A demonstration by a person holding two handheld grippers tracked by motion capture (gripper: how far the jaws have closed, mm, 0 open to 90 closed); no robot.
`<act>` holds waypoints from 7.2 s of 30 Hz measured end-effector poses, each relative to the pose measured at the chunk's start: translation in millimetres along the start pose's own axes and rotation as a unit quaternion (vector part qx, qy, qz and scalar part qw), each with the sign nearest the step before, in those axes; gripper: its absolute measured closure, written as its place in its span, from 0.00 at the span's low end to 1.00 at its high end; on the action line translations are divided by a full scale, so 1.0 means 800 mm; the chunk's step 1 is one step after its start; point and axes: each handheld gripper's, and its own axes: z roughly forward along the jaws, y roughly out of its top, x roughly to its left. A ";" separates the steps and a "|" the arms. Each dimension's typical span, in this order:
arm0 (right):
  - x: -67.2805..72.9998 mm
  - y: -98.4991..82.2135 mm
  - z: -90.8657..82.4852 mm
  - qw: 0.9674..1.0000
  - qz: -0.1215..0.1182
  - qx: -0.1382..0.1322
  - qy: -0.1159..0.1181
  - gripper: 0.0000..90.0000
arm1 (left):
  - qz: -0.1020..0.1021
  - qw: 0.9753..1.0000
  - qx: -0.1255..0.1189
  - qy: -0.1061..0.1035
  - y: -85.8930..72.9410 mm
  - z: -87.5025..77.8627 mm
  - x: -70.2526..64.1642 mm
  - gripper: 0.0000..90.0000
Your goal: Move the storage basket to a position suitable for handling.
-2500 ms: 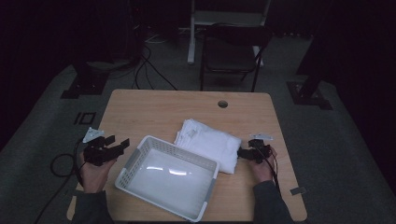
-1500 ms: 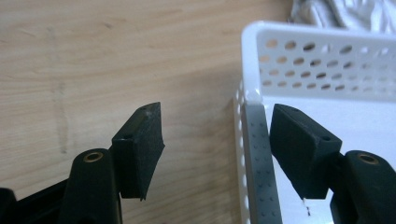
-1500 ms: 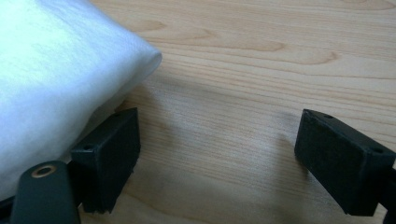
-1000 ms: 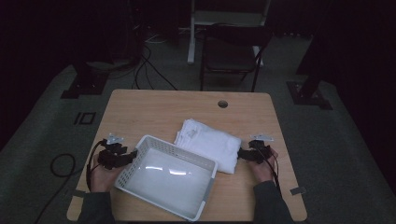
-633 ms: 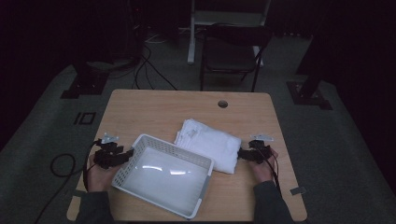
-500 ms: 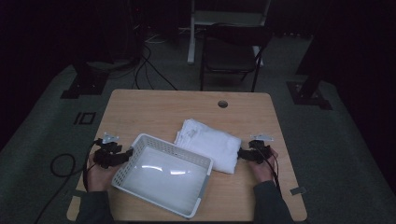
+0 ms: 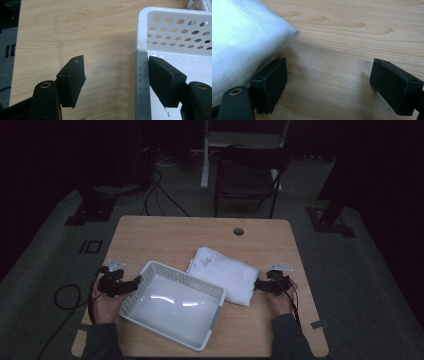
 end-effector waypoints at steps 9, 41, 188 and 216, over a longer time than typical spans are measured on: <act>0.000 0.000 0.000 1.000 -0.001 0.000 0.000 0.16 | -0.036 0.999 -0.027 0.022 0.001 -0.031 -0.004 0.35; 0.000 0.000 0.000 1.000 -0.001 0.000 0.000 0.16 | -0.052 0.997 0.039 0.052 -0.006 0.009 0.006 0.69; 0.003 0.003 0.003 1.000 0.004 -0.002 -0.003 0.18 | -0.087 0.993 0.032 0.076 -0.023 -0.006 -0.031 0.83; -0.003 0.012 -0.014 1.000 0.022 -0.011 -0.005 0.49 | -0.077 0.994 -0.041 0.062 0.042 0.007 -0.028 0.65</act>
